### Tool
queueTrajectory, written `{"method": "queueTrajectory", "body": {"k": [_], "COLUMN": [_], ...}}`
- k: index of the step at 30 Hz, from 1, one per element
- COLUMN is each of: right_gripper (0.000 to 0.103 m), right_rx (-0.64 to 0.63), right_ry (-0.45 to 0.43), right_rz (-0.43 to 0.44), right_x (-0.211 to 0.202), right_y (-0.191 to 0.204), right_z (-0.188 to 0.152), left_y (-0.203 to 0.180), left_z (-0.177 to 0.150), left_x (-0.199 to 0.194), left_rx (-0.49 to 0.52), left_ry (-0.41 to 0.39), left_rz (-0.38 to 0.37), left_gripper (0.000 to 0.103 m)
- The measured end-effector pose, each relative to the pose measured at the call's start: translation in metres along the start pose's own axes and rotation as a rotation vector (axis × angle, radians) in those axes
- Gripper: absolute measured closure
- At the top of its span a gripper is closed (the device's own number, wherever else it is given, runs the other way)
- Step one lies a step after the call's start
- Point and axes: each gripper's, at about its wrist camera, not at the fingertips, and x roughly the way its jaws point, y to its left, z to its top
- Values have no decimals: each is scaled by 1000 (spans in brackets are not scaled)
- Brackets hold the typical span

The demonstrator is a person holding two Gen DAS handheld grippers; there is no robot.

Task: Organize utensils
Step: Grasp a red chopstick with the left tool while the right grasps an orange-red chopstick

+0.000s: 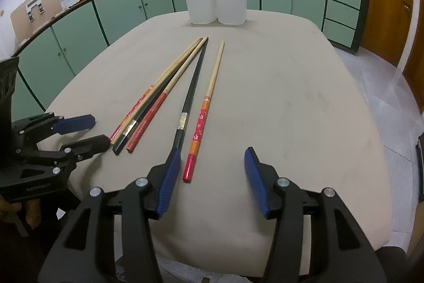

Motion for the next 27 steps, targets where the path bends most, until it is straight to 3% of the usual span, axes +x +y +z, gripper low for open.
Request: {"method": "queueTrajectory", "body": {"k": [2, 7, 12, 15, 19, 24, 26, 27], "right_gripper": [53, 50, 48, 51, 65, 62, 66, 68], "right_rx": [7, 22, 16, 21, 35, 5, -1, 1], "right_ry": [-4, -6, -7, -13, -28, -33, -40, -44], "right_rz": [-6, 1, -1, -21, -65, -51, -64, -75], "right_x": [0, 0, 2, 3, 5, 6, 8, 9], "right_y": [-1, -4, -2, -3, -8, 1, 4, 5], "right_z": [1, 1, 1, 2, 3, 0, 2, 3], "left_y": [2, 2, -3, 1, 9, 7, 6, 6], "left_z": [0, -1, 3, 5, 5, 8, 10, 10], "left_x": [0, -6, 2, 4, 6, 9, 12, 13], "left_rx": [-13, -21, -20, -37, -67, -38, -35, -39], "left_ry": [1, -1, 0, -11, -35, -53, -65, -73], "left_rz": [51, -8, 32, 65, 79, 44, 52, 65], "left_gripper": [49, 50, 49, 50, 65, 65, 65, 69]}}
